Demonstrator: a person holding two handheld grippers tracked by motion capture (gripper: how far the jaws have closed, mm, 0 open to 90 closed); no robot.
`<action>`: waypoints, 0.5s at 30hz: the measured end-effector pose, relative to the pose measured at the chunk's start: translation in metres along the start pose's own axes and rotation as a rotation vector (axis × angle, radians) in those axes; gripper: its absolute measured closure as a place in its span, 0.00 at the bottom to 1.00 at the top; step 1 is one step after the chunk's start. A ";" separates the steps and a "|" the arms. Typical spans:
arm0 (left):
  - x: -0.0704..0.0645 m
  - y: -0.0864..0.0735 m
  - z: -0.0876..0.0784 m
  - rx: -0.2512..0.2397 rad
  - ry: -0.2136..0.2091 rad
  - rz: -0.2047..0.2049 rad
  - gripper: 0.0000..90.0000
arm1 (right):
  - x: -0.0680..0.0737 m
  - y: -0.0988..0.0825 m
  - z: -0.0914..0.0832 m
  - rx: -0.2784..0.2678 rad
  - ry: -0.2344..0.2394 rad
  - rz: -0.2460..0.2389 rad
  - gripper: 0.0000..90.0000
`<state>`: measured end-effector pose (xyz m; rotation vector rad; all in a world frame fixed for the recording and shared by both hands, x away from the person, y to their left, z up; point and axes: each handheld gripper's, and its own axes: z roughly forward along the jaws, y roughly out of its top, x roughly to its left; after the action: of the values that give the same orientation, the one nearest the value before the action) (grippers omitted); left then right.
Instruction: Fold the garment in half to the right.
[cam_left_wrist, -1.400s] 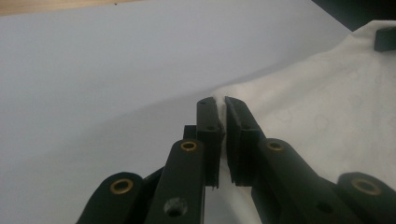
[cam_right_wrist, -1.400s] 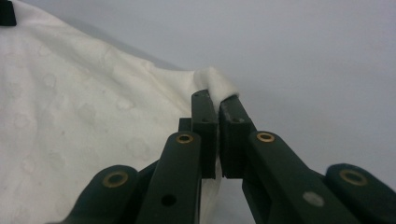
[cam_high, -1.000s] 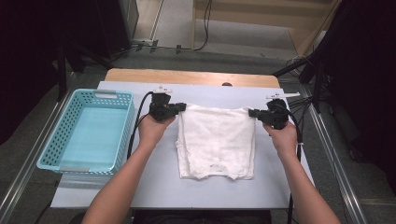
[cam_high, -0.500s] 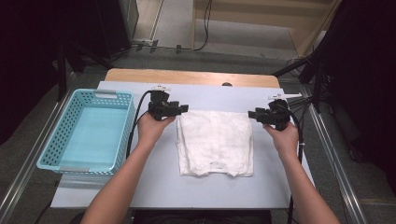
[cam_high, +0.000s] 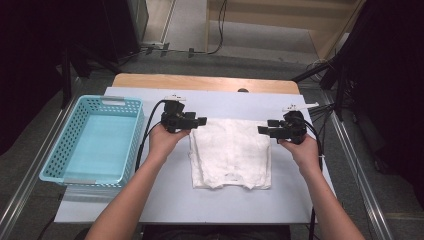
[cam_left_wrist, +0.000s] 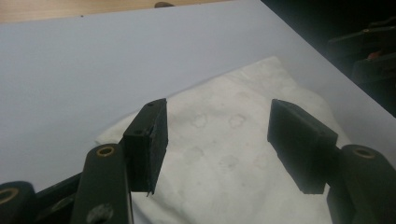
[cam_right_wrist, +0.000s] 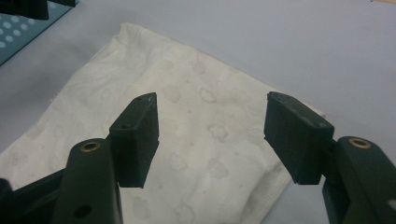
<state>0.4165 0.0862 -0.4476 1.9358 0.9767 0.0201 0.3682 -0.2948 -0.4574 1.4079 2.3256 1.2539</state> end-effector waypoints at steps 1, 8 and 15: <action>-0.001 -0.001 0.000 0.000 -0.011 -0.005 0.43 | 0.001 0.000 0.000 0.002 0.005 0.004 0.37; -0.010 -0.004 -0.006 0.020 -0.046 0.002 0.40 | 0.008 0.001 0.003 0.010 0.027 0.012 0.32; -0.022 -0.009 -0.009 0.043 -0.063 0.032 0.40 | 0.012 0.003 0.006 0.014 0.035 0.014 0.30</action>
<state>0.3926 0.0811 -0.4416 1.9791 0.9116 -0.0433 0.3670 -0.2809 -0.4555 1.4203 2.3562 1.2786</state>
